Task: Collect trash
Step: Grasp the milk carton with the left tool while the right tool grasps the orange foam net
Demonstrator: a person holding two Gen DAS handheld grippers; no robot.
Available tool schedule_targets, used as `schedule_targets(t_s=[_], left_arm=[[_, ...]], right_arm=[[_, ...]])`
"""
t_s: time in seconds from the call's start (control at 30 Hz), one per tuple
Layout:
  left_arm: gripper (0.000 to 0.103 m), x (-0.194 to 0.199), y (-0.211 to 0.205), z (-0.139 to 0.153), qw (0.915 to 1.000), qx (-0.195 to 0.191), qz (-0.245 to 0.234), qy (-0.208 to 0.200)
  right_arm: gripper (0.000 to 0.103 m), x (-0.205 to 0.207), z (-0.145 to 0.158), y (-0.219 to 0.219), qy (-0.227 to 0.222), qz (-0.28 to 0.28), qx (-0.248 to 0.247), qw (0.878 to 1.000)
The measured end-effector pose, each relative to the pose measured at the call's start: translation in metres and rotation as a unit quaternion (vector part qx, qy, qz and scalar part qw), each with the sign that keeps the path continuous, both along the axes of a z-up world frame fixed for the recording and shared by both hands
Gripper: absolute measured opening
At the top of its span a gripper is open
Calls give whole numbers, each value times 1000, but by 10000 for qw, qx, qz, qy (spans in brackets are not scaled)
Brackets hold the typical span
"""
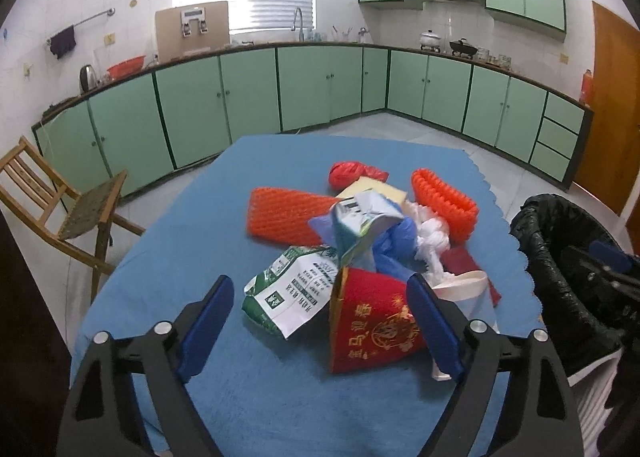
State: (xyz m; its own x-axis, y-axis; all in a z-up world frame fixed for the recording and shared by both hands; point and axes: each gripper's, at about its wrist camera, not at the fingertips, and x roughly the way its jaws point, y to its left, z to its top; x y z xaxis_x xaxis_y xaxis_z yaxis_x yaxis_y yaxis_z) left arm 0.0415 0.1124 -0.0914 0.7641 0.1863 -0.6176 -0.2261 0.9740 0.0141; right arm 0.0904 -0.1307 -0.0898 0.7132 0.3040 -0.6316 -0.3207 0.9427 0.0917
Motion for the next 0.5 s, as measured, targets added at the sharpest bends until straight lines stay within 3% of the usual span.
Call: schedule_targets(t_s=[0.5], left_arm=[[77,31,10,-17,9998,-141,-79,132]], right_arm=[[72,50,-18,33,65,143,-392,9991]])
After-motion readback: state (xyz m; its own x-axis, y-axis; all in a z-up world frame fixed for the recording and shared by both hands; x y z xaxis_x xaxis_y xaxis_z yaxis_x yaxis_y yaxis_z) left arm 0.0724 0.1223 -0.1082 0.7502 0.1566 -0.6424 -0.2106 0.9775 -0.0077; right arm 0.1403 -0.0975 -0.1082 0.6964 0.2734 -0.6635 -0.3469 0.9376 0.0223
